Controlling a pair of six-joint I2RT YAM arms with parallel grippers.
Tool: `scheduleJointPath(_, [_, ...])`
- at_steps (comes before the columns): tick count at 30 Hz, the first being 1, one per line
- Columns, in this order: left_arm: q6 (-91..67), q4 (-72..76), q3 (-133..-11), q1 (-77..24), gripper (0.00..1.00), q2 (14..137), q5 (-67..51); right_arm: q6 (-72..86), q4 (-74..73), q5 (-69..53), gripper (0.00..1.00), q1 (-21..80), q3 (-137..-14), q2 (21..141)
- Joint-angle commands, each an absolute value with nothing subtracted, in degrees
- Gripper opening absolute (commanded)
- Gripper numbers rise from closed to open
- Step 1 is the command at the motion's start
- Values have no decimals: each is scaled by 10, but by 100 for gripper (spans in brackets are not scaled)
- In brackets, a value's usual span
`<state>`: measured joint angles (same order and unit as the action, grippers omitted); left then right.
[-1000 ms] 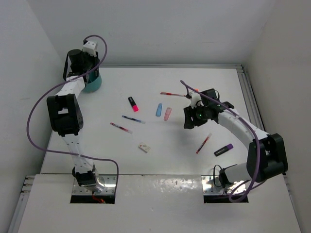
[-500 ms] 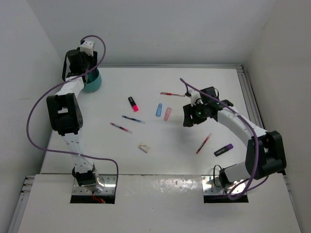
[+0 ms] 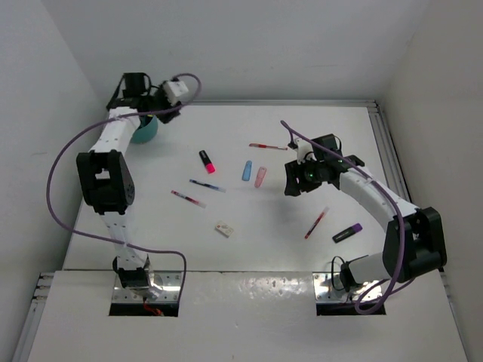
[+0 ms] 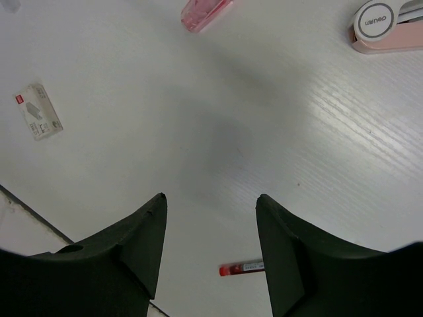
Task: Sort the stationery into containers
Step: Place the stationery into the container, then grab a piece of stationery with the left arm
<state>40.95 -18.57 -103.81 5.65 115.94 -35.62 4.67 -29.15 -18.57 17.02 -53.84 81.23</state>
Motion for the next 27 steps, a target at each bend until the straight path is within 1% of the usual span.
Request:
scheduleJointPath(1, [730,-449,-1031,-45,55,1122,-380,40,-280,-198,56,169,-533,794])
scheduleJointPath(2, [760,-484,-1021,-54,54,1123,-370,40,-279,-199,56,169,-532,795])
scheduleJointPath(3, [808,-496,-1010,-63,53,1125,-361,41,-279,-199,56,169,-533,795])
scheduleJointPath(6, [885,-535,-992,-90,53,1141,-351,40,-279,-199,56,169,-534,800])
scheduleJointPath(8, [940,-571,-998,-101,54,1159,-342,37,-281,-199,56,167,-535,802])
scheduleJointPath(11, [1001,-629,-1024,-131,55,1195,-296,34,-284,-199,56,163,-534,806])
scheduleJointPath(13, [1019,-649,-1041,-140,56,1220,-273,35,-284,-200,56,160,-534,806])
scheduleJointPath(17, [1078,-640,-1030,-155,59,1225,-229,33,-285,-201,56,156,-530,808])
scheduleJointPath(18, [1085,-638,-1024,-159,61,1223,-223,33,-286,-201,56,153,-529,808])
scheduleJointPath(21, [1110,-626,-1016,-168,64,1221,-225,30,-287,-207,56,148,-528,808])
scheduleJointPath(27, [1140,-603,-1015,-189,64,1230,-206,27,-288,-213,56,140,-518,806])
